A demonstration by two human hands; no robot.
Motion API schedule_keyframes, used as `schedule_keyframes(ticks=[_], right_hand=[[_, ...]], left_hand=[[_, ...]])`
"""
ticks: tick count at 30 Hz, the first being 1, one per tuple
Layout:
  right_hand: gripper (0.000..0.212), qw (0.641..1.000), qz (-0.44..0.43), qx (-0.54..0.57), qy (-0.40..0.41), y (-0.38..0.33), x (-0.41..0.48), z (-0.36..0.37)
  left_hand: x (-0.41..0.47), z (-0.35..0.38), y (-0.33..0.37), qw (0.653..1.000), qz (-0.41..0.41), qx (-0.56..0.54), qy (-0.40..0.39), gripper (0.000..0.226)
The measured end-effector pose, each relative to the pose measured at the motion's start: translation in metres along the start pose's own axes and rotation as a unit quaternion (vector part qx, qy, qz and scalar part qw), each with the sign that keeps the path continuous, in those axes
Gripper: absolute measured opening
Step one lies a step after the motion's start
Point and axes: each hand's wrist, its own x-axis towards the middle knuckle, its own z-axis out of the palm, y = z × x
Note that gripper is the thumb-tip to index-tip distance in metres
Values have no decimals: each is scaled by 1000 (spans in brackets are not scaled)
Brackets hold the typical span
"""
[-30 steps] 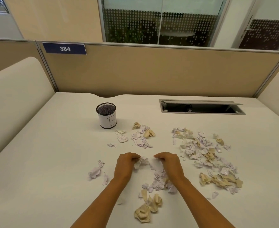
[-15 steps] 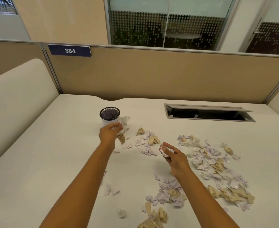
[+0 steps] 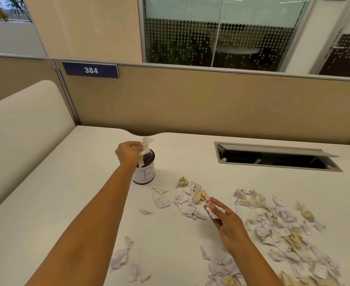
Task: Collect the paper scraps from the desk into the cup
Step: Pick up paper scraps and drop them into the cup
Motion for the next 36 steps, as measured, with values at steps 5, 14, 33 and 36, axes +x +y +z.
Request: schedule_keyframes(ticks=[5,14,33,36], right_hand=[[21,1000,6,-3,10,-4,9,-3],[21,1000,18,-7,-3,-14,17,13],[18,915,-212,-331,-90,-43,67,219],[17,842,-265,-461,-94,-29,79,238]], left_hand=[[14,12,-8,981,32,183,-52,17],[19,21,-4,912,36,389,-123,31],[10,-7,-22,929,147,307,-141,79],[11,-5,-31,904,158,369,-149,103]])
